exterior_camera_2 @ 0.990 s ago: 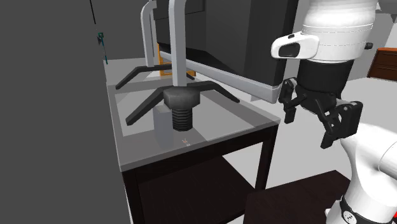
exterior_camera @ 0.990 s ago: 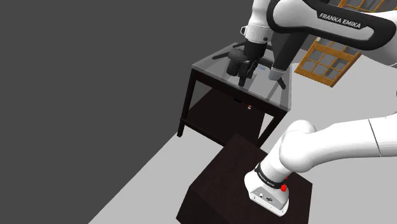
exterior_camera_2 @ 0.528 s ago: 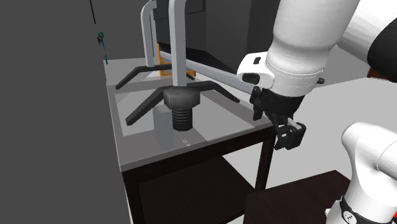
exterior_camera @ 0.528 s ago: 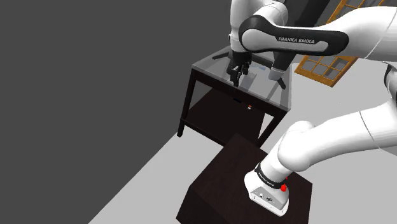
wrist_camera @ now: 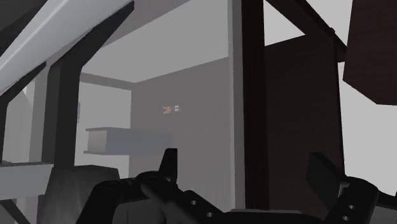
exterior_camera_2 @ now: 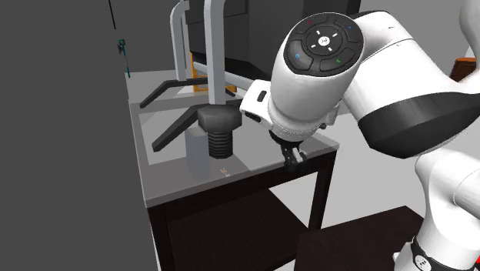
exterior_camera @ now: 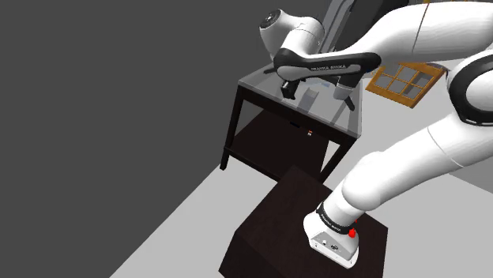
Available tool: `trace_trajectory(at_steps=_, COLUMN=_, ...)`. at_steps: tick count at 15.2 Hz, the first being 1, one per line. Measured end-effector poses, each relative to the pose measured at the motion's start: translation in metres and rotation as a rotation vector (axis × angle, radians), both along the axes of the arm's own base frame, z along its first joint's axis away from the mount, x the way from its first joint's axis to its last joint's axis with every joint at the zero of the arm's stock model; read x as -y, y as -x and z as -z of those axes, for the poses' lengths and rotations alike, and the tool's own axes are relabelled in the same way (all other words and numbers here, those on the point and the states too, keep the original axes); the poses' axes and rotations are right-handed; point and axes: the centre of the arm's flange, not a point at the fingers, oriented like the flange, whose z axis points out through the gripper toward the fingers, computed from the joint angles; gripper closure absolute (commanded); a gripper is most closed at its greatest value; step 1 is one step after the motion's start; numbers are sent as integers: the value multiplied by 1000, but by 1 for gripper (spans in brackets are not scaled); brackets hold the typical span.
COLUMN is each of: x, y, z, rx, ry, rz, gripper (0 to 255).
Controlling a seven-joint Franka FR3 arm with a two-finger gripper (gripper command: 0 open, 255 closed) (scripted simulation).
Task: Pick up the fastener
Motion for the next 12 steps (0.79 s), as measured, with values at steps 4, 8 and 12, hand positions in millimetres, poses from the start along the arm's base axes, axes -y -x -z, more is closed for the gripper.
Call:
trace_trajectory(at_steps=4, x=31, y=-31, z=16, rx=-42, ry=183, rz=7, gripper=0)
trace_trajectory(at_steps=8, x=62, y=-56, z=25, rx=-85, ry=369, rz=14, gripper=0)
trace_trajectory(at_steps=12, x=95, y=-79, z=30, rx=-126, ry=552, rz=21, gripper=0)
